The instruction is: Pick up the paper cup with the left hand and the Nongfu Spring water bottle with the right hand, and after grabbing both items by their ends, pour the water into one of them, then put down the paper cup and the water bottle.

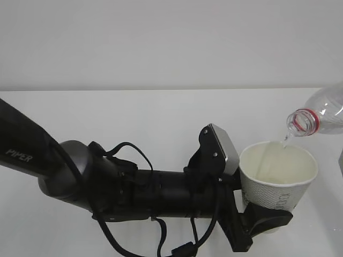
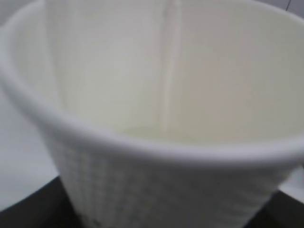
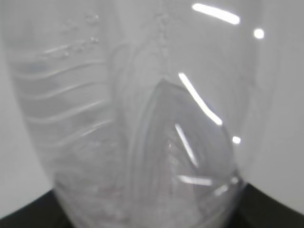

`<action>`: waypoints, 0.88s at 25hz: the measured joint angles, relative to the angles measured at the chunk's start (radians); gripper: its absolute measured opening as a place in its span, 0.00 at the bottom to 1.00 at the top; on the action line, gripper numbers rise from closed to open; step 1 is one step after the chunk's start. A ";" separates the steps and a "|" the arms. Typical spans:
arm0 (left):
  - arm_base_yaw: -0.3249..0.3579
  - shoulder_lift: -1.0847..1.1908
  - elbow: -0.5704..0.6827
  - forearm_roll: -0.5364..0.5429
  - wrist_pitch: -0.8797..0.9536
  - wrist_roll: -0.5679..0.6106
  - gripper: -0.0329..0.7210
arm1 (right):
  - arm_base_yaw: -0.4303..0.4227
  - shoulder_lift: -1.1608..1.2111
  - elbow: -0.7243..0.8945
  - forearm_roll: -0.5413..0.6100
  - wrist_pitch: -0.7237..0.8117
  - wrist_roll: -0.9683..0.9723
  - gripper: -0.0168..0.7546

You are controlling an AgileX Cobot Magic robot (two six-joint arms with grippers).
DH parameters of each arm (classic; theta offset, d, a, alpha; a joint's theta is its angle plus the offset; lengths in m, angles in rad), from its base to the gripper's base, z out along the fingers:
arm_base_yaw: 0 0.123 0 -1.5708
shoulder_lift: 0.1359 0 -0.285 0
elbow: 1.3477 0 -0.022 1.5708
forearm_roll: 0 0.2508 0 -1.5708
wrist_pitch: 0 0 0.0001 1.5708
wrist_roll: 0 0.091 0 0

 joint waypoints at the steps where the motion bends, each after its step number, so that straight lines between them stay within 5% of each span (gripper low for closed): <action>1: 0.000 0.000 0.000 0.000 0.000 0.000 0.75 | 0.000 0.000 0.000 0.000 0.000 0.000 0.56; 22: 0.000 0.000 0.000 0.000 -0.001 0.000 0.75 | 0.000 0.000 -0.001 0.000 -0.004 -0.003 0.56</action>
